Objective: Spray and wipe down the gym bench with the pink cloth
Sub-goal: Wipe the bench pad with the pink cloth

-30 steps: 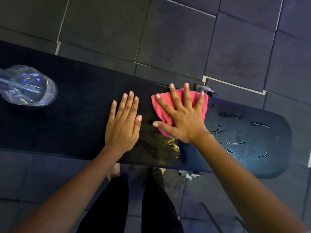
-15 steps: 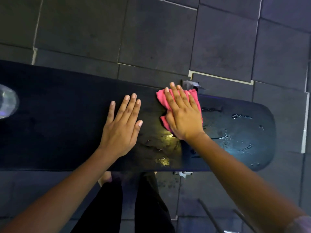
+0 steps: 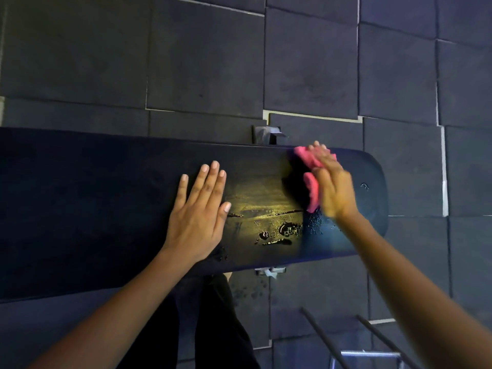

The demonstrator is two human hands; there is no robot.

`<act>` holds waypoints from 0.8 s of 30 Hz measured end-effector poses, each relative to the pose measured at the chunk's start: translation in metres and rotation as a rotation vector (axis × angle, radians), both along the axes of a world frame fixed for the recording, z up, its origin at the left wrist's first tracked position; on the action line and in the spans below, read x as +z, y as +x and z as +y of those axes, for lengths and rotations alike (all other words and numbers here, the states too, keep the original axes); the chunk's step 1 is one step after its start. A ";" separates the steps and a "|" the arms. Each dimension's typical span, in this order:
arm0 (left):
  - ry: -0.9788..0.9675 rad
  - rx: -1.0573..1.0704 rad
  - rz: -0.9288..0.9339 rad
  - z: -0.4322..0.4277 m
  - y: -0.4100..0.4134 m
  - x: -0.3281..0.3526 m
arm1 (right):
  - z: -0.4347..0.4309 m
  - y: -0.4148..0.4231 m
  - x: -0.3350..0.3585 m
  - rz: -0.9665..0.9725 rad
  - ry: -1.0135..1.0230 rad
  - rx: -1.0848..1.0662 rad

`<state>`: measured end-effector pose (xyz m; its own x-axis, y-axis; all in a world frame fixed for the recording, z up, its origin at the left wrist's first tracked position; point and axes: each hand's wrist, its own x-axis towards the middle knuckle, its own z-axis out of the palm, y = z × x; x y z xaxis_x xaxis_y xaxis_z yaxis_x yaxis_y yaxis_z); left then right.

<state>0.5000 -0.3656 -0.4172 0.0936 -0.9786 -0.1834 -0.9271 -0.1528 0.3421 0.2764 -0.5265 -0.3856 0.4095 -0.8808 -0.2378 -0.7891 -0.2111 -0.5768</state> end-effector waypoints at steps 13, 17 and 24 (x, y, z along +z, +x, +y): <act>0.000 -0.042 -0.003 -0.003 -0.019 -0.006 | 0.053 -0.014 0.014 0.471 -0.077 0.429; 0.015 -0.095 -0.065 -0.003 -0.022 -0.010 | 0.055 -0.022 -0.019 0.556 -0.291 0.580; 0.034 -0.130 -0.075 -0.007 -0.045 -0.008 | 0.038 -0.020 -0.037 0.531 -0.341 0.503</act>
